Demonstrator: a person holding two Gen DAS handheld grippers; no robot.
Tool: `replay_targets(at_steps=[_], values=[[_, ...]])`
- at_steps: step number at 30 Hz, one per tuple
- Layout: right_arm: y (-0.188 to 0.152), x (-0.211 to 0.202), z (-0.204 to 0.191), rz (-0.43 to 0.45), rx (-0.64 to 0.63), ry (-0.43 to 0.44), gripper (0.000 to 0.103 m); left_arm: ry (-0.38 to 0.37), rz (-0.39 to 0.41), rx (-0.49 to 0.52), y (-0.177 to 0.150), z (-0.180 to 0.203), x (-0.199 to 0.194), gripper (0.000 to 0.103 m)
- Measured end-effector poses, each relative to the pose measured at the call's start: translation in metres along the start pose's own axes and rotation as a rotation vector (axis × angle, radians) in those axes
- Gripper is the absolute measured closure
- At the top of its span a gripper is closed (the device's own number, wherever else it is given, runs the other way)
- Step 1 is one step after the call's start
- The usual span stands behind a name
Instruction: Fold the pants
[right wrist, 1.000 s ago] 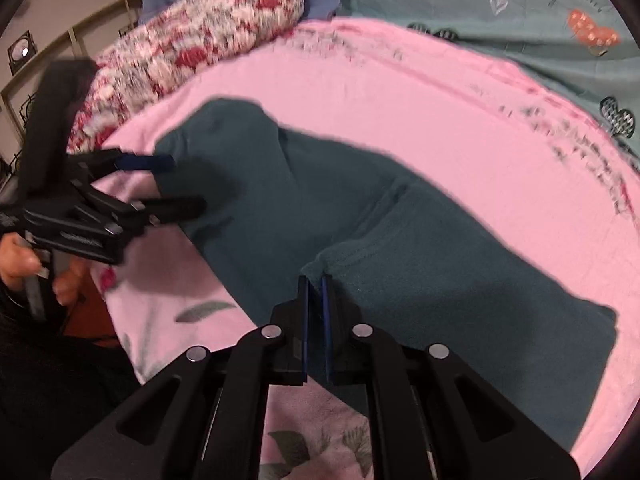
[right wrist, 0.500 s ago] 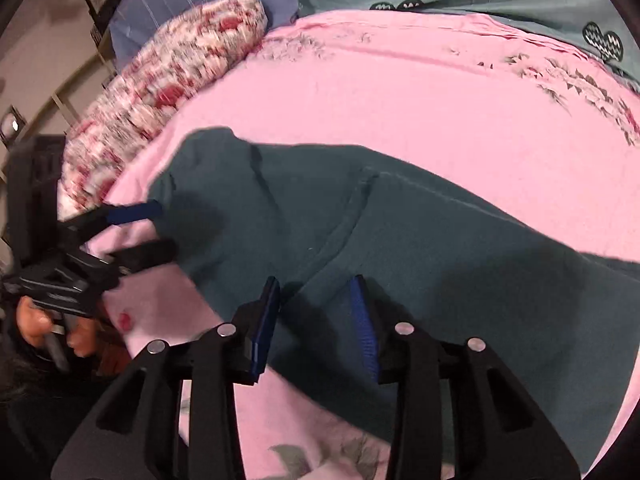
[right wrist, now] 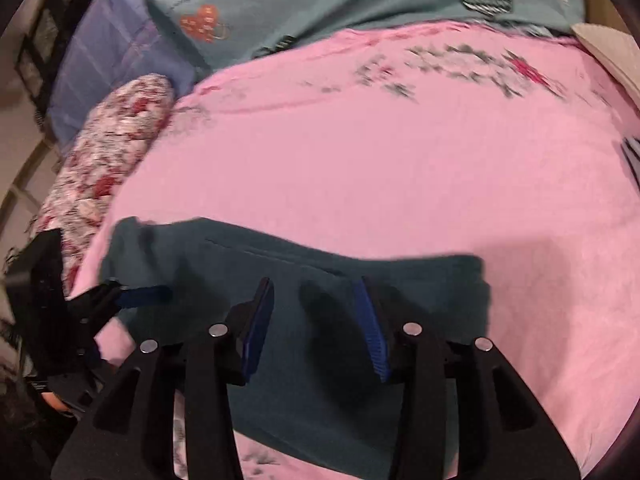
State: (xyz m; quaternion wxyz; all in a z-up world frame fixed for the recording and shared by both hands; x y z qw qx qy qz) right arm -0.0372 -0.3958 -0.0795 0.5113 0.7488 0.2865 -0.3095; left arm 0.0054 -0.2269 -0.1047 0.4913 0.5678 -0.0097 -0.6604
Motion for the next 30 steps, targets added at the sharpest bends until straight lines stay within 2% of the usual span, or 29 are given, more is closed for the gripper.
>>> replay_targets(at_steps=[2, 3, 6, 9, 12, 17, 22, 30], values=[[0.026, 0.002, -0.025, -0.017, -0.064, 0.074, 0.051, 0.023, 0.059, -0.023, -0.002, -0.011, -0.021, 0.002], [0.04, 0.012, -0.037, -0.055, -0.075, 0.138, 0.043, 0.035, 0.073, -0.036, -0.003, -0.017, -0.026, 0.002], [0.075, 0.066, -0.067, -0.25, -0.049, 0.339, 0.041, 0.063, 0.068, -0.106, -0.012, -0.042, -0.029, 0.002], [0.088, 0.12, -0.088, -0.421, -0.066, 0.361, 0.041, 0.089, 0.045, -0.148, -0.021, -0.06, -0.029, 0.002], [0.088, 0.145, -0.102, -0.532, -0.1, 0.366, 0.041, 0.133, 0.04, -0.138, -0.024, -0.07, -0.039, 0.002], [0.076, 0.138, -0.109, -0.708, -0.116, 0.464, 0.041, 0.142, 0.029, -0.158, -0.023, -0.084, -0.041, 0.002], [0.068, 0.118, -0.107, -0.789, -0.1, 0.52, 0.041, 0.171, 0.014, -0.11, -0.024, -0.08, -0.038, 0.002], [0.061, 0.091, -0.102, -0.814, -0.095, 0.571, 0.038, 0.149, 0.03, -0.112, -0.022, -0.086, -0.038, 0.002]])
Point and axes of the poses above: each gripper's, at about its wrist camera, not at the fingertips, and x roughly the way its jaws point, z to its right, y to its top, the point moved 4 cm from there along x, roughly the way its jaws point, and after that the axes turned 10 degrees about -y, right-handed, at the moved point
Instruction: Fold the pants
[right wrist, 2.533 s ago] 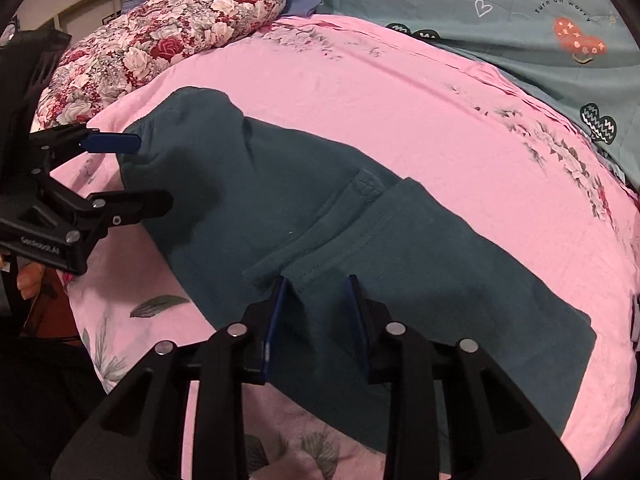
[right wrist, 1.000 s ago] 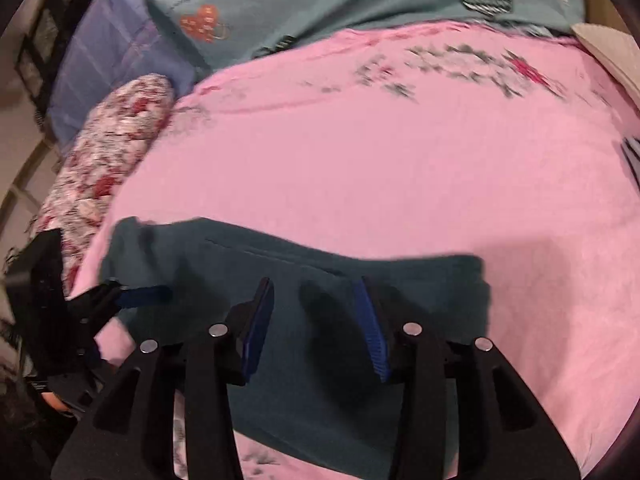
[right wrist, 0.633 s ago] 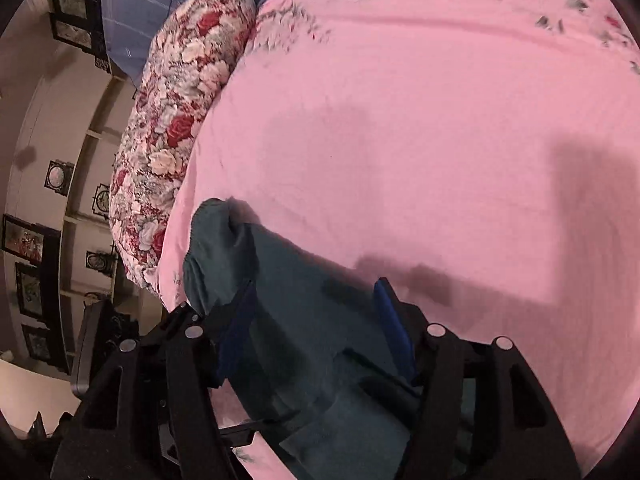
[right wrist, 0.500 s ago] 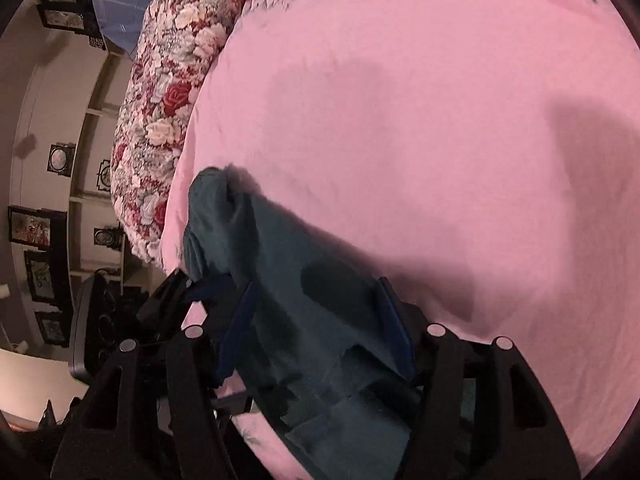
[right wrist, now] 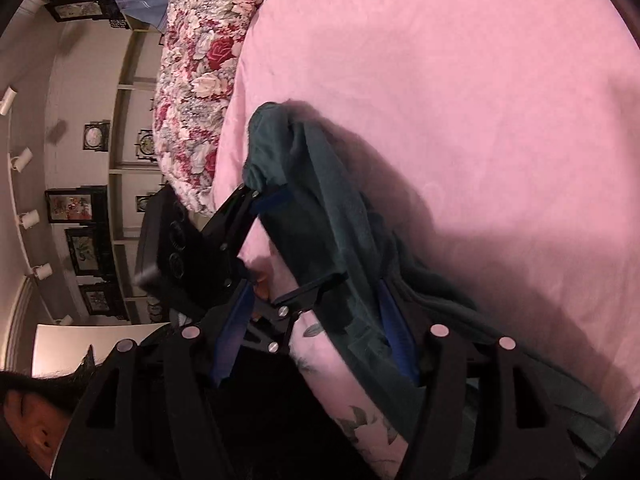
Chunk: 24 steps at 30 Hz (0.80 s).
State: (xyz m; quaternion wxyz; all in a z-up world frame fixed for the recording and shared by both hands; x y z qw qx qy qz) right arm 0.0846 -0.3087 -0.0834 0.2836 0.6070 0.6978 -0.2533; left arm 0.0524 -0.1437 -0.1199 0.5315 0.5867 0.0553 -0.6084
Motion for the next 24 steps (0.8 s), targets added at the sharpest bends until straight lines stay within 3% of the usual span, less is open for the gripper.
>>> replay_targets(at_steps=[3, 7, 11, 16, 20, 24], values=[[-0.001, 0.008, 0.003, -0.015, 0.016, 0.029, 0.036, 0.007, -0.002, 0.003, 0.002, -0.002, 0.004, 0.002], [0.016, 0.023, -0.009, 0.01, 0.029, 0.134, 0.035, 0.009, -0.002, 0.005, 0.003, 0.0, 0.005, 0.002], [0.028, 0.037, -0.017, 0.06, 0.005, 0.075, 0.035, 0.012, -0.004, 0.008, 0.001, 0.001, 0.004, 0.002], [0.016, 0.024, -0.01, 0.104, -0.003, 0.008, 0.036, 0.009, -0.003, 0.008, 0.001, 0.001, 0.003, 0.002], [0.008, -0.003, 0.009, 0.223, 0.005, -0.08, 0.036, -0.005, 0.006, -0.001, 0.001, 0.0, 0.001, 0.002], [0.021, -0.02, 0.025, 0.323, 0.019, -0.115, 0.036, -0.008, 0.007, -0.003, 0.001, 0.0, 0.001, 0.002]])
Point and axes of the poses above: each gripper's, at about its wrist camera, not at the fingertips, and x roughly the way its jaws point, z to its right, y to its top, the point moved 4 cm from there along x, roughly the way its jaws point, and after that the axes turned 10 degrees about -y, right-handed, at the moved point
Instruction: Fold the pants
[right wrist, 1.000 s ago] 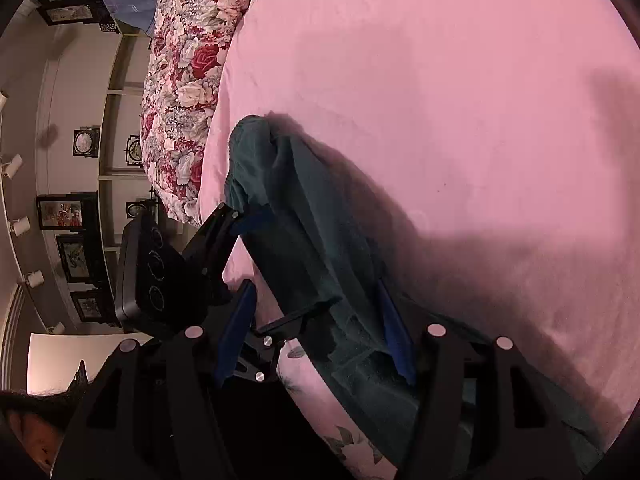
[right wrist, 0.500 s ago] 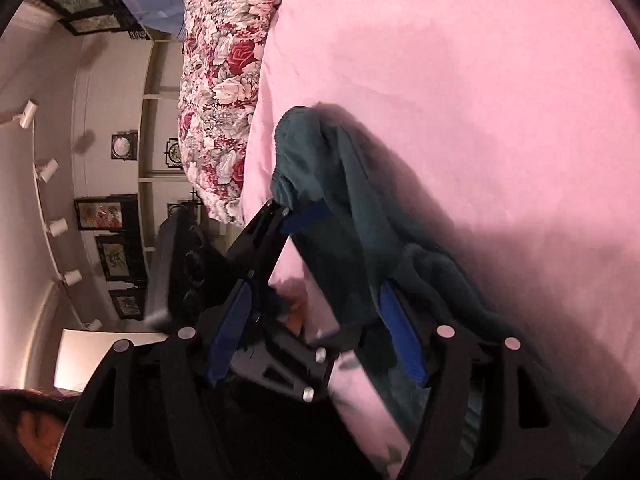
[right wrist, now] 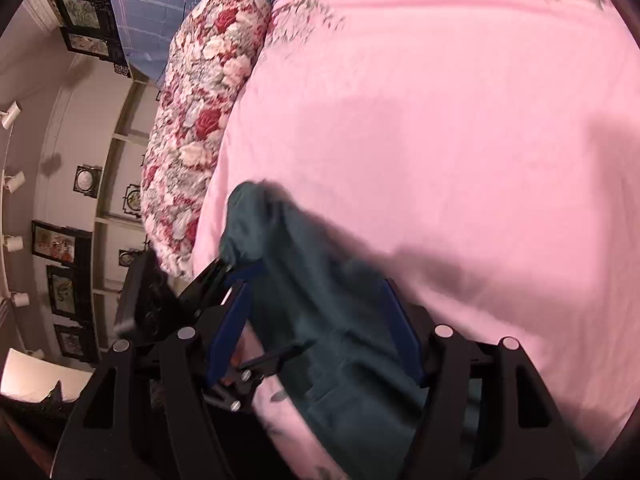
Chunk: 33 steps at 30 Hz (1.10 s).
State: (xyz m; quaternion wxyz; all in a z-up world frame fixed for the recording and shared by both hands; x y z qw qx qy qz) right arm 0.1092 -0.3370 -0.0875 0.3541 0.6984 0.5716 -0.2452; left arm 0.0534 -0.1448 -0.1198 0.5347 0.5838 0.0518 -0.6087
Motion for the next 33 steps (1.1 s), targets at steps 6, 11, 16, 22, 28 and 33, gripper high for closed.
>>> replay_targets(at_steps=[6, 11, 16, 22, 28, 33], values=[[-0.004, 0.036, -0.002, -0.19, 0.015, 0.076, 0.034, 0.001, 0.0, 0.0, 0.0, 0.0, 0.0, 0.002], [-0.018, 0.024, -0.022, -0.279, -0.007, 0.225, 0.03, 0.002, 0.0, 0.001, 0.002, -0.002, 0.001, 0.002], [-0.021, 0.036, -0.026, -0.306, -0.005, 0.229, 0.029, 0.003, -0.001, 0.001, 0.001, -0.002, 0.002, 0.002], [-0.016, 0.051, -0.028, -0.229, -0.026, 0.151, 0.029, 0.011, -0.006, 0.003, 0.001, -0.002, 0.003, 0.002], [0.003, 0.047, -0.02, -0.017, 0.054, 0.297, 0.029, 0.011, -0.001, 0.007, 0.0, -0.002, 0.002, 0.002], [0.019, 0.024, 0.01, 0.178, 0.149, 0.297, 0.033, 0.01, 0.001, 0.006, -0.001, -0.002, 0.002, 0.002]])
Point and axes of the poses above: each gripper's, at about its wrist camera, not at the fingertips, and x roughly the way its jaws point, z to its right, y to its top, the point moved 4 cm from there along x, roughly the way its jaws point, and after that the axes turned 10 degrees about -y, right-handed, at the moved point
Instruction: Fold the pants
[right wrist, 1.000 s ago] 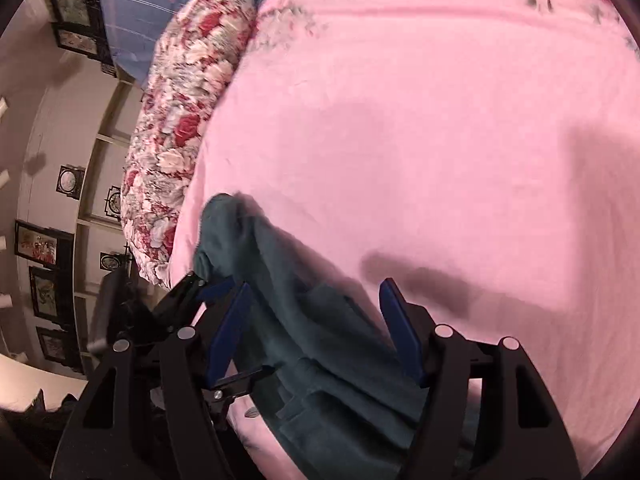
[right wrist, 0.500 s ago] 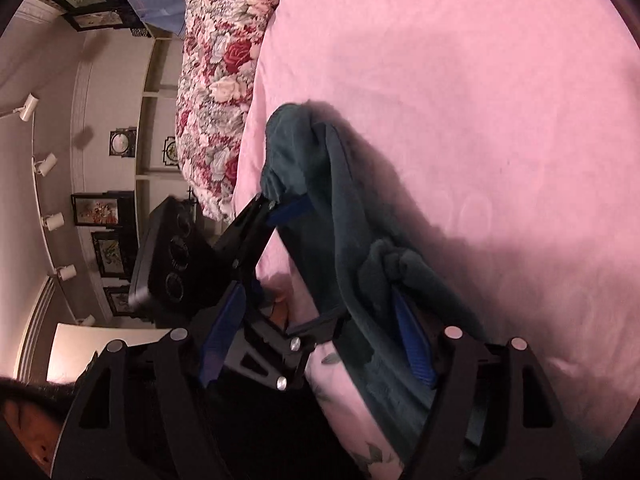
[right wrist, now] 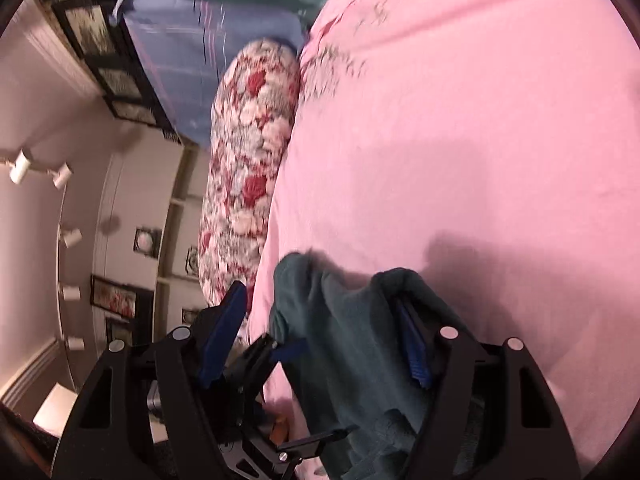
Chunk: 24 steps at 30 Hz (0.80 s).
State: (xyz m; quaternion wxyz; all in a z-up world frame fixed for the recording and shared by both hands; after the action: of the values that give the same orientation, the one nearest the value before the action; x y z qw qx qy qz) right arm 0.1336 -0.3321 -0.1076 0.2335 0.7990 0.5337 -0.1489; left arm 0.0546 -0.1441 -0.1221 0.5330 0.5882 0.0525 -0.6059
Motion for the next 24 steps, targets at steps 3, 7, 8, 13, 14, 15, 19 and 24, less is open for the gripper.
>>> replay_targets(at_steps=[3, 7, 8, 13, 14, 15, 19, 24], values=[[0.002, 0.004, 0.001, 0.045, -0.035, -0.07, 0.034, 0.007, -0.002, -0.001, -0.001, 0.001, -0.001, 0.002], [0.006, 0.008, 0.006, 0.063, -0.08, -0.168, 0.038, 0.068, -0.023, -0.001, -0.007, -0.008, -0.006, 0.002], [0.007, 0.008, 0.006, 0.065, -0.087, -0.18, 0.038, 0.093, -0.025, -0.016, -0.011, -0.017, -0.011, 0.002], [0.014, 0.003, 0.02, 0.04, -0.06, -0.197, 0.04, 0.143, -0.023, -0.055, -0.032, -0.045, -0.036, 0.002], [0.015, 0.001, 0.021, 0.036, -0.055, -0.19, 0.04, 0.157, -0.02, -0.046, -0.035, -0.044, -0.04, 0.002], [0.016, 0.0, 0.022, 0.026, -0.046, -0.177, 0.04, 0.169, -0.025, -0.053, -0.038, -0.044, -0.042, 0.002], [0.013, -0.009, 0.017, -0.022, -0.033, -0.157, 0.038, 0.162, 0.02, -0.092, -0.036, -0.04, -0.064, 0.002], [0.021, -0.067, -0.005, 0.131, -0.08, -0.231, 0.031, 0.176, 0.161, -0.092, -0.012, -0.042, -0.097, 0.002]])
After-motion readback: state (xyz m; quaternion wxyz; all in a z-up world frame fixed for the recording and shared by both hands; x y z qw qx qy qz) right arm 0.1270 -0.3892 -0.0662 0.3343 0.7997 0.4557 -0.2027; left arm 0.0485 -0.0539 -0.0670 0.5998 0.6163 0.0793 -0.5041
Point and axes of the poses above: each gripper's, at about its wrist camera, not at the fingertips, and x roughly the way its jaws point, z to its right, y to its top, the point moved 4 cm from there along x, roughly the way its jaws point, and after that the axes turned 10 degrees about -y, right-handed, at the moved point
